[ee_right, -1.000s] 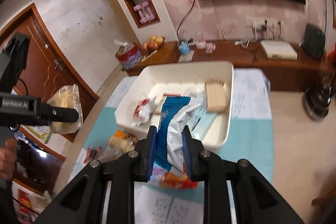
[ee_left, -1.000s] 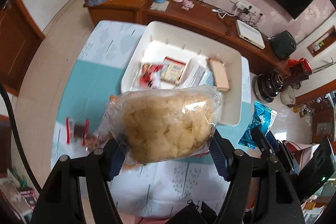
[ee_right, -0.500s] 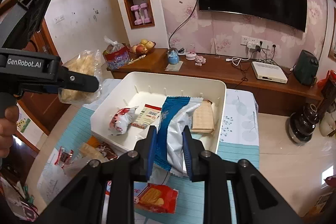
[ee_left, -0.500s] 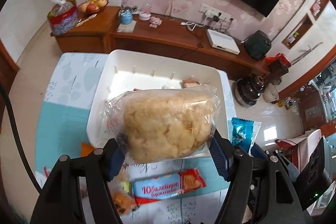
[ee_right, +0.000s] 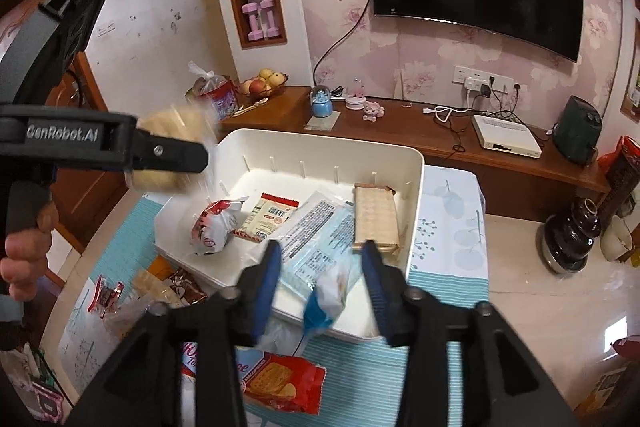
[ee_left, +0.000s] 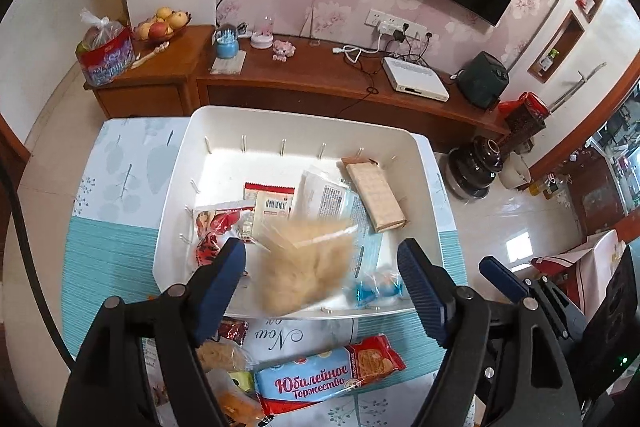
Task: Organize snacks
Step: 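Open left tool dropping cake packet while right tool releases blue foil bar, then withdraw both tools from the box toward the remaining snacks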
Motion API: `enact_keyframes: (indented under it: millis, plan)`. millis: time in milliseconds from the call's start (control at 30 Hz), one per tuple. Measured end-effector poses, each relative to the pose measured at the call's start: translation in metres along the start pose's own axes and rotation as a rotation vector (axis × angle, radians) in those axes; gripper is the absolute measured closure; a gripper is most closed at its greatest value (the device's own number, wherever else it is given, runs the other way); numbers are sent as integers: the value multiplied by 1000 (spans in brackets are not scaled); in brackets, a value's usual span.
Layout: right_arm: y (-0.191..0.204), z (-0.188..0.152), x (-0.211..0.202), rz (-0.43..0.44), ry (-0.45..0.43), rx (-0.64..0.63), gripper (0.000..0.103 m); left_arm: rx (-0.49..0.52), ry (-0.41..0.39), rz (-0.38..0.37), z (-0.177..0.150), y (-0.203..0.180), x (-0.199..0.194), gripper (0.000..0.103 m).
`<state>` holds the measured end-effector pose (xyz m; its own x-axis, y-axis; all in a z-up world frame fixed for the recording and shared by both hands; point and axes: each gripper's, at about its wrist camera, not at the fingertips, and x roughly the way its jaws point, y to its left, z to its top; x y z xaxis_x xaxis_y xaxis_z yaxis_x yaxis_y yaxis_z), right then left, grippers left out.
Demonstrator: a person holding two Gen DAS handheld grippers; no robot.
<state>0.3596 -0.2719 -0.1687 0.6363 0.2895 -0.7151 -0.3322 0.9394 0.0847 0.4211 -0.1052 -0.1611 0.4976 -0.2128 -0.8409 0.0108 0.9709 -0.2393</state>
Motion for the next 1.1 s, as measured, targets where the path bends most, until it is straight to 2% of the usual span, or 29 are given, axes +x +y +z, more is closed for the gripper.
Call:
enact_keyframes:
  millis: [167, 367, 567, 700, 767, 1100]
  plan:
    - [-1, 0, -12, -2, -13, -4, 55, 11, -41, 19, -6, -6, -21, 23]
    - [-2, -1, -36, -5, -40, 1, 47, -31, -96, 24, -27, -5, -56, 23]
    - [-1, -7, -60, 4, -61, 1, 45, -86, -126, 58, -66, 5, -94, 23]
    - [3, -15, -75, 6, -79, -4, 37, -128, -149, 87, -95, 14, -117, 23]
    - [4, -19, -79, 12, -79, -5, 36, -159, -157, 107, -111, 20, -129, 23]
    - [12, -43, -86, 74, 4, 48, 36, -285, -185, 204, -178, 45, -177, 23]
